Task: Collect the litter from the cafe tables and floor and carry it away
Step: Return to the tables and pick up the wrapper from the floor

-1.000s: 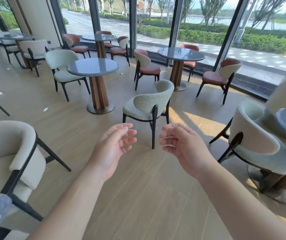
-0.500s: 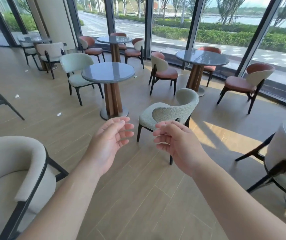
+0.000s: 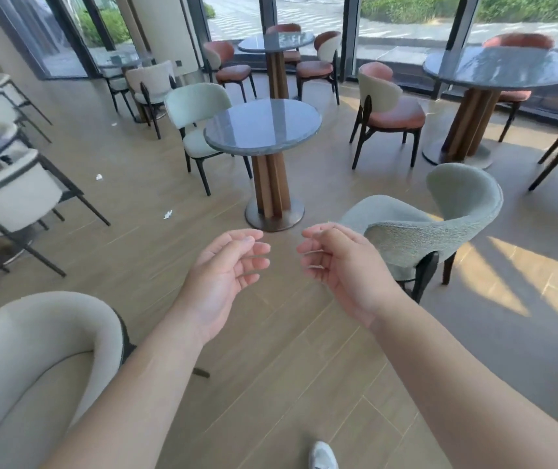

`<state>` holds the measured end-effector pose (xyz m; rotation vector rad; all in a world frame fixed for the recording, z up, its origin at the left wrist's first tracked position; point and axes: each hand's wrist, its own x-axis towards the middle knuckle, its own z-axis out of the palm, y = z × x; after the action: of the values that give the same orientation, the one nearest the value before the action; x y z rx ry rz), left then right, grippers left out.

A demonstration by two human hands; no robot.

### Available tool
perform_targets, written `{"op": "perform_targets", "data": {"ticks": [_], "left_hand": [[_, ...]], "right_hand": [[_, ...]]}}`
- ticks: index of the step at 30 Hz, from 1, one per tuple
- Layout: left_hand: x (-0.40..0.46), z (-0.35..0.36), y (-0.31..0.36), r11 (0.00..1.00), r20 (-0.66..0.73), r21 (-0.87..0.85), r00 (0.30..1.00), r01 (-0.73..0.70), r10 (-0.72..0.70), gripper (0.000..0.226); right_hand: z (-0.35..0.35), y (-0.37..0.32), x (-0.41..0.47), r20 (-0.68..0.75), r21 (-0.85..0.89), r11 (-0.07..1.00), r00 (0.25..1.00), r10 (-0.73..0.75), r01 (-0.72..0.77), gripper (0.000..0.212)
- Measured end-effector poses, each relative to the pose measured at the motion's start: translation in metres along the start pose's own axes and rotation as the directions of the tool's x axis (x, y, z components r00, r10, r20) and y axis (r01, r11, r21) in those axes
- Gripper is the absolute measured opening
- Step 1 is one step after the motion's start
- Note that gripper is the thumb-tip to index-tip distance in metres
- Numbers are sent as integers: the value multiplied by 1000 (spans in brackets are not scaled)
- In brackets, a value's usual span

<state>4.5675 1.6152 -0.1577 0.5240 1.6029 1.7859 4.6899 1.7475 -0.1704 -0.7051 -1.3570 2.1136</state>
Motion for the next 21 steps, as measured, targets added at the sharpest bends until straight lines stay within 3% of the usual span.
{"op": "perform_targets", "data": {"ticks": [9, 21], "left_hand": [[123, -14, 33, 999, -54, -4, 998, -31, 31, 19], [316, -58, 34, 999, -19, -51, 1000, -5, 4, 17]], "right_hand": [[28, -25, 133, 127, -20, 1000, 992, 5, -2, 23], [50, -16, 306, 18, -86, 996, 1000, 21, -20, 20]]}}
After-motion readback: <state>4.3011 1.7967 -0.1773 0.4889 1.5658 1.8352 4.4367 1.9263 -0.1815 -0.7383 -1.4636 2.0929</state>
